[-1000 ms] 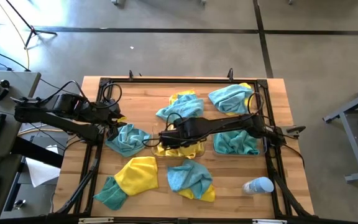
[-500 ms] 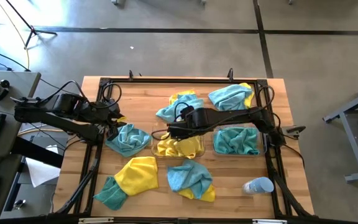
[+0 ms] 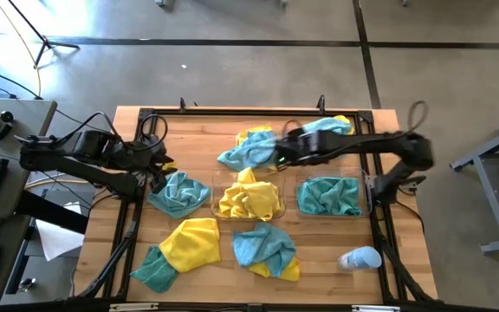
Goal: Sort microfiber towel by color & place in baskets
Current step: Put the blue microfiber cloth into the right transparent bin
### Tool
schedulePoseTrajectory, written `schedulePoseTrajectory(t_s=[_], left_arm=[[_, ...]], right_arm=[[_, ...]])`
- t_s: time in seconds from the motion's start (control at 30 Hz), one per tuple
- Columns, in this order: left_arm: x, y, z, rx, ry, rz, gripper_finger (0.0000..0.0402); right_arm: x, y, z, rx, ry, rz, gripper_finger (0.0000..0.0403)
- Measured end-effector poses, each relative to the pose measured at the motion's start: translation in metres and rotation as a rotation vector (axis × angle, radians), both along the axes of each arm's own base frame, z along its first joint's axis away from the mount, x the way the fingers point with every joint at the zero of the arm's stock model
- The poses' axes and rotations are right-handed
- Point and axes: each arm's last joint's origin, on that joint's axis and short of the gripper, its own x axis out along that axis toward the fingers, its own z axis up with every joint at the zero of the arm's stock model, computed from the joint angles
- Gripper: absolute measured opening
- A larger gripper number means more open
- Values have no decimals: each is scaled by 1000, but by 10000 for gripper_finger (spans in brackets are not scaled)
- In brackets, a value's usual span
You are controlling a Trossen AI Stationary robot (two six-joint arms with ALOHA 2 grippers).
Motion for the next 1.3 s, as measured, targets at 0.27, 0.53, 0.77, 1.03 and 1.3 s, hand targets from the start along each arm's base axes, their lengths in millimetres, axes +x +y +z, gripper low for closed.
schedulePoseTrajectory(t_s=[0.27, 0.53, 0.77, 1.03, 1.3], left_arm=[[1, 2, 1, 53, -11, 49, 145], [1, 3, 1, 77, -27, 108, 145], [1, 4, 1, 64, -46, 158, 145], [1, 4, 1, 52, -63, 198, 145], [1, 4, 2, 51, -63, 199, 145]], right_arm=[[-78, -49, -19, 61, 10, -150, 44], [-92, -84, -42, 27, 34, -121, 146], [-93, -99, -62, -18, 6, -109, 208], [-108, -102, -99, -28, -5, -152, 216], [-121, -96, -123, -2, 31, -125, 172]])
